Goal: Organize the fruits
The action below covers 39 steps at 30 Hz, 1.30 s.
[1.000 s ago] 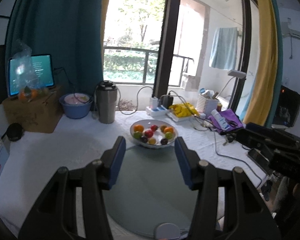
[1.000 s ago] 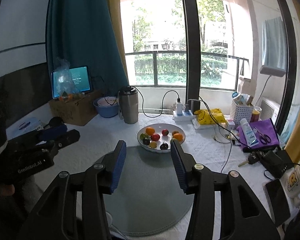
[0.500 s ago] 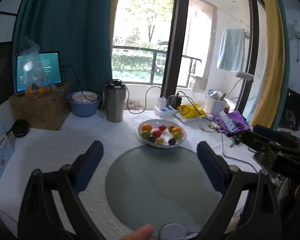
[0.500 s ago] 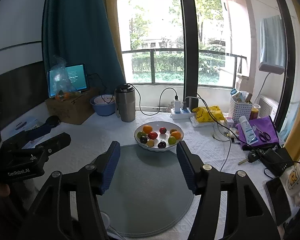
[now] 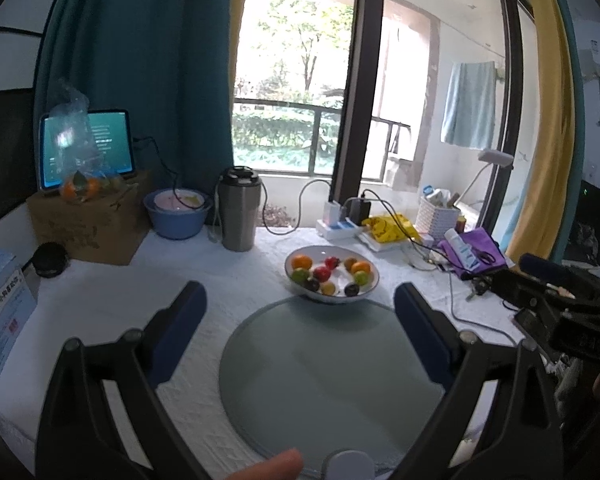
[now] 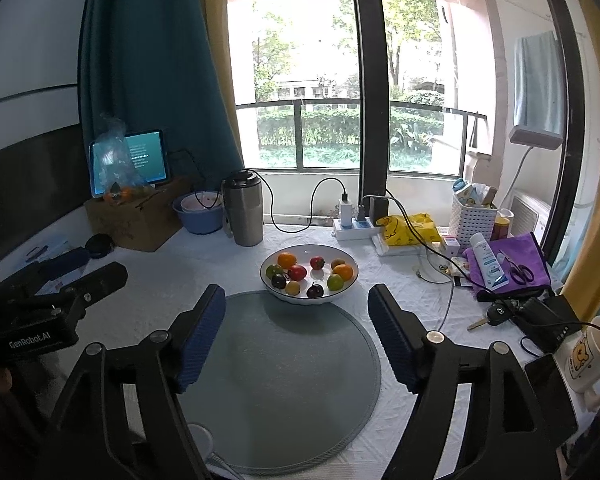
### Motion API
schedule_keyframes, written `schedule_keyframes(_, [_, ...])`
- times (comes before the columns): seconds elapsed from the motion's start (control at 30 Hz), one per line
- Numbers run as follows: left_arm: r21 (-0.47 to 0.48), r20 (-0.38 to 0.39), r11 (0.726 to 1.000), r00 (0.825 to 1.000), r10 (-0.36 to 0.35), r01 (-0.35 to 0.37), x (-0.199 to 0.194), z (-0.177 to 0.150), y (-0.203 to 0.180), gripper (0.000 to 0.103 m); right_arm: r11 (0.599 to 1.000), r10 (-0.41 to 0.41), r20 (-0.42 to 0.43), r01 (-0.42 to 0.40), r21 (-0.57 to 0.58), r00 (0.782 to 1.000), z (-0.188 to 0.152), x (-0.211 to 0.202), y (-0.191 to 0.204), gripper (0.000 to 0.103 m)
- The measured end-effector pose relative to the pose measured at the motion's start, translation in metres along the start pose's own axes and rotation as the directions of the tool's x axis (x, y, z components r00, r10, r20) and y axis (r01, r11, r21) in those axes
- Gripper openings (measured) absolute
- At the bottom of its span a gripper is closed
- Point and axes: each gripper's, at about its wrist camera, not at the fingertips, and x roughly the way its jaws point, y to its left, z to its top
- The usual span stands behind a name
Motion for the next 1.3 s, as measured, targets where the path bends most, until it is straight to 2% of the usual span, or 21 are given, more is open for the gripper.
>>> schedule_keyframes(1.3, [0.013, -0.003, 1.000, 1.000, -0.005, 0.005, 0.016, 0.004, -0.001, 0.096, 1.000, -0.020, -0.024, 0.020, 0.008, 1.000, -0.001, 0.023, -0.011, 0.077])
